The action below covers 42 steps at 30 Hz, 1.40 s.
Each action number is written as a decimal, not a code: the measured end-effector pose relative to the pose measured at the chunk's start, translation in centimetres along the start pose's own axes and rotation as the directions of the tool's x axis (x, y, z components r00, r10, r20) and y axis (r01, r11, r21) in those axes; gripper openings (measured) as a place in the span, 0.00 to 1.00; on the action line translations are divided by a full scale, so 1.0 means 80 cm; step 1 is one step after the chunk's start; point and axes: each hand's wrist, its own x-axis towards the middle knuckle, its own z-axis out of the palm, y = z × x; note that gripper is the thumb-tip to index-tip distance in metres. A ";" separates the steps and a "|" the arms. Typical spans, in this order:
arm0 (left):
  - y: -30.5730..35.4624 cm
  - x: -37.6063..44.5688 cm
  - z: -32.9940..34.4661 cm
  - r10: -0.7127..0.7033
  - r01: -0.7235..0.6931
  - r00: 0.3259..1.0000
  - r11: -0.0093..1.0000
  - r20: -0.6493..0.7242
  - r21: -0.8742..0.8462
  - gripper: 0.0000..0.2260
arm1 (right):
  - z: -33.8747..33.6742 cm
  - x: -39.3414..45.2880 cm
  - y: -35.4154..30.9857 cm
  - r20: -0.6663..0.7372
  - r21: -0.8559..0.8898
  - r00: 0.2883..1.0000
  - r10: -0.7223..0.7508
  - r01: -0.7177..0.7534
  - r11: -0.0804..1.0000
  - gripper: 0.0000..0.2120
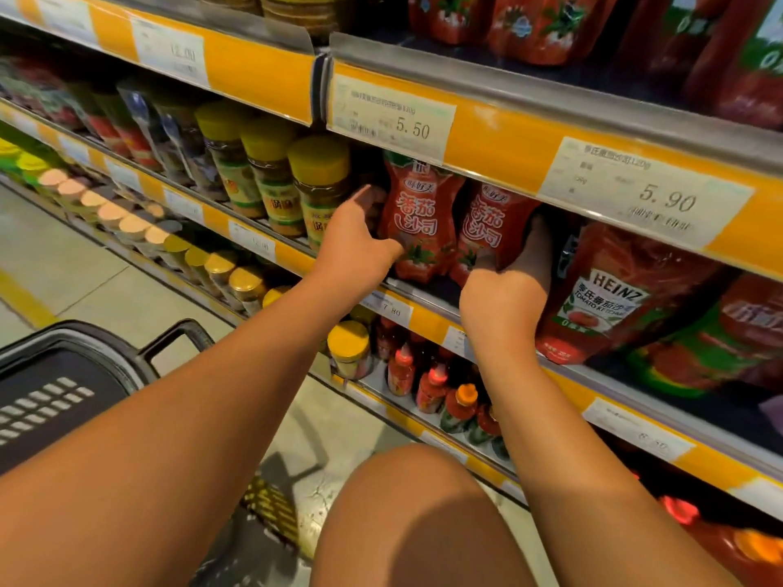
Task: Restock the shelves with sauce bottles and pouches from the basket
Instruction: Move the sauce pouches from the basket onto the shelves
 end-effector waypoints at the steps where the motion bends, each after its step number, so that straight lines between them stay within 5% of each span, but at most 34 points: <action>1: 0.002 -0.003 0.001 -0.003 0.003 1.000 1.000 -0.017 0.029 0.28 | -0.004 -0.002 -0.001 -0.017 -0.012 0.998 -0.062 0.061 0.998 0.30; 4: 0.005 -0.014 0.007 0.045 -0.034 0.996 0.990 -0.080 0.140 0.27 | -0.020 -0.022 -0.009 -0.045 -0.036 0.976 -0.212 0.210 0.977 0.24; 10: -0.006 -0.047 0.016 0.162 -0.074 0.941 0.955 -0.296 0.287 0.16 | -0.039 -0.062 0.017 0.183 -0.162 0.936 -0.301 0.331 0.930 0.16; 14: -0.022 -0.058 0.019 0.273 -0.233 0.961 0.870 -0.031 0.435 0.08 | -0.035 -0.047 0.020 0.405 -0.431 0.894 -0.190 0.370 0.823 0.16; 18: -0.030 -0.052 0.025 0.300 -0.317 0.944 0.698 0.139 0.642 0.09 | -0.028 -0.026 0.014 0.474 -0.534 0.873 -0.113 0.387 0.752 0.17; 23: -0.036 -0.033 0.024 0.226 -0.311 0.950 0.687 0.215 0.657 0.12 | -0.015 -0.004 0.011 0.480 -0.593 0.877 -0.015 0.337 0.732 0.21; 37: -0.016 0.008 0.024 0.098 -0.342 0.922 0.658 0.374 0.671 0.20 | 0.012 0.027 0.016 0.453 -0.594 0.891 -0.022 0.320 0.738 0.24; 42: -0.011 -0.012 0.006 0.104 -0.338 0.914 0.733 0.393 0.591 0.18 | 0.004 0.018 0.008 0.459 -0.604 0.888 -0.033 0.339 0.722 0.25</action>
